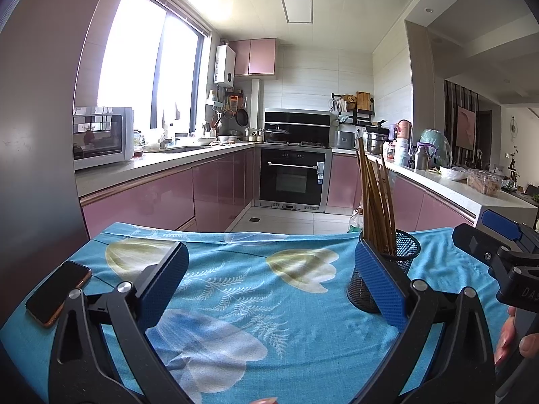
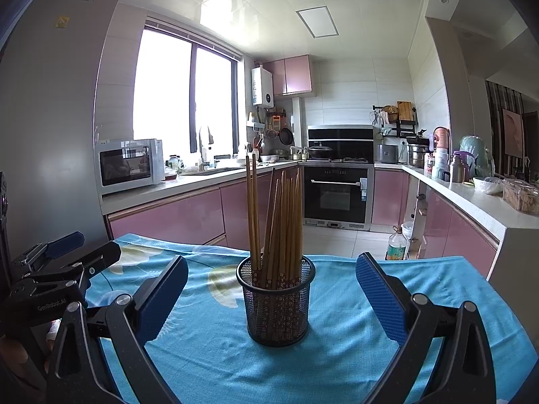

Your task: Organize utensils

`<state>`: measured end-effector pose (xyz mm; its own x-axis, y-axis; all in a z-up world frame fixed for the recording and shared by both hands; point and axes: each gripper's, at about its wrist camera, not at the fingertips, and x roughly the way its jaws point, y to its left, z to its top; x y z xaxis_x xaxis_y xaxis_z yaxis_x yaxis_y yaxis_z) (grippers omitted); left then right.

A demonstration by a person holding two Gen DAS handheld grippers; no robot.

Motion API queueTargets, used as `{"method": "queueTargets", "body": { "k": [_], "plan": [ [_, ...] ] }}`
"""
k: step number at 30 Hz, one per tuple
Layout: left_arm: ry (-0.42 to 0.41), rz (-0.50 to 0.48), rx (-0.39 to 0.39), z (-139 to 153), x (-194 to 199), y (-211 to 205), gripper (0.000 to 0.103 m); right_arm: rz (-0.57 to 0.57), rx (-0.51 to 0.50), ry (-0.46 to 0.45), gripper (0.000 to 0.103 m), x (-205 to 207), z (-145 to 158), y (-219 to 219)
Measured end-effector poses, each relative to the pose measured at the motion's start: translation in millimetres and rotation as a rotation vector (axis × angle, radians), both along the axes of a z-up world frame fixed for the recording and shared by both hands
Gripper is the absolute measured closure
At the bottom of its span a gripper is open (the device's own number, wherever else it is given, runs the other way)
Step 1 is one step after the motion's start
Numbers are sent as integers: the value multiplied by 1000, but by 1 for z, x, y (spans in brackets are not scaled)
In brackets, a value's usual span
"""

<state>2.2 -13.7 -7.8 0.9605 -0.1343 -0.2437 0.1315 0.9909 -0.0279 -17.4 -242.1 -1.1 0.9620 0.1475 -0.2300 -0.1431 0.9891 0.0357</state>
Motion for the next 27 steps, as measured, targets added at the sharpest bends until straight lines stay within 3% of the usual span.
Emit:
{"method": "queueTargets", "body": {
  "k": [27],
  "plan": [
    [1, -1, -2, 0, -1, 0, 6, -1, 3, 0, 6, -1, 2, -2]
  ]
}}
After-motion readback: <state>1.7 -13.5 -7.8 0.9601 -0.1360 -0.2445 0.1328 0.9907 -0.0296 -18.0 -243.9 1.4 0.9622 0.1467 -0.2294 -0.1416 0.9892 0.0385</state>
